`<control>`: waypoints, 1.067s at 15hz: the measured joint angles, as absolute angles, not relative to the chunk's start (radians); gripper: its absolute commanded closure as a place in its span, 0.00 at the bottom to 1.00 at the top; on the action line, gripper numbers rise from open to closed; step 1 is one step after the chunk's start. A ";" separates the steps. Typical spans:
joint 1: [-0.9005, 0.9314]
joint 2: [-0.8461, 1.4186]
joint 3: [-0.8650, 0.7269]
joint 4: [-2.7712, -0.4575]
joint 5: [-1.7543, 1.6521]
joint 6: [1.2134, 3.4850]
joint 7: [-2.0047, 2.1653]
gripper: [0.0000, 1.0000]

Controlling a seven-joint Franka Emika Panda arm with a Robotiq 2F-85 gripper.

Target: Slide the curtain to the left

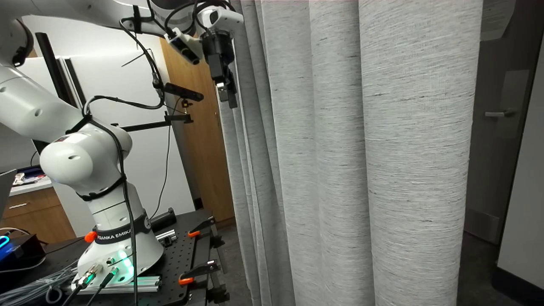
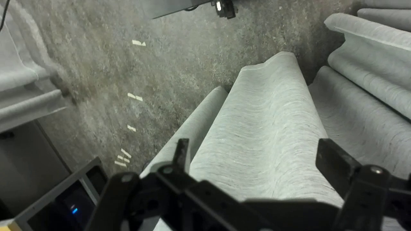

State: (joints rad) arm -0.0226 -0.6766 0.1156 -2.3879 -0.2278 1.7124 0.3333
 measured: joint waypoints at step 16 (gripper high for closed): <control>0.034 -0.659 0.094 -2.391 -0.225 2.098 0.080 0.00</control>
State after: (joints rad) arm 0.0345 -0.6586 0.0936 -2.3913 -0.2246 2.0983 0.0798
